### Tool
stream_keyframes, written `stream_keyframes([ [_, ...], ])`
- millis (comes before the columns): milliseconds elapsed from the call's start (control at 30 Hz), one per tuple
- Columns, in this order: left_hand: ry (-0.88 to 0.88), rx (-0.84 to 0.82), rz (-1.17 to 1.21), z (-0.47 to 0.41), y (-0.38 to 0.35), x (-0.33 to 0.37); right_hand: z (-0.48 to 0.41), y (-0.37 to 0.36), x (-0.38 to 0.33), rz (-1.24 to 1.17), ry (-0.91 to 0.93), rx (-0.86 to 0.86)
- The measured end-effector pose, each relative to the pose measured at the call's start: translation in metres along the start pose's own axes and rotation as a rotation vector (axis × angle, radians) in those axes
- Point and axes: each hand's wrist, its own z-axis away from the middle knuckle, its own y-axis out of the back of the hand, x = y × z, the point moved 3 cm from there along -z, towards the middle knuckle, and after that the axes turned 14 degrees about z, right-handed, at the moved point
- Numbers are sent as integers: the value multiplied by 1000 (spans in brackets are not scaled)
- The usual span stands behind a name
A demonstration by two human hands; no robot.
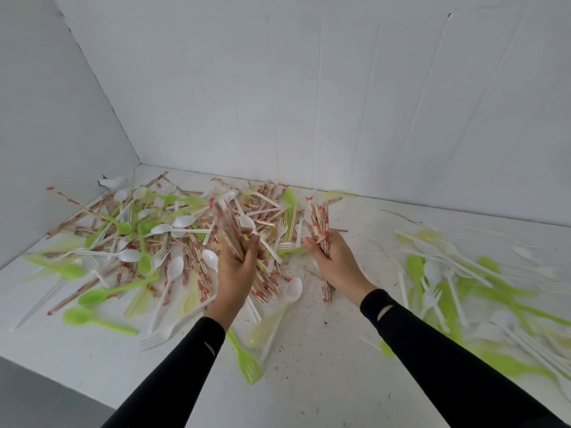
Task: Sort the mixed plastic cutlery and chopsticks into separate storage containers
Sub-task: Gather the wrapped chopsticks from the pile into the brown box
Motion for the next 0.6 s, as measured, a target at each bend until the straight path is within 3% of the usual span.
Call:
stream_keyframes([
  [233,237,-65,-205,8,15,-49,-10,15,-16,-146,-7,15],
  [300,251,-80,-151,5,12,-47,-10,15,-10,-131,-12,-14],
  [400,279,-63,66,-9,5,-40,-4,1,24,241,-39,-208],
  [467,250,-38,55,-23,4,-34,3,-7,49,533,-66,-286],
  [600,254,-7,-202,-60,2,-27,7,-10,64,845,-38,-160],
])
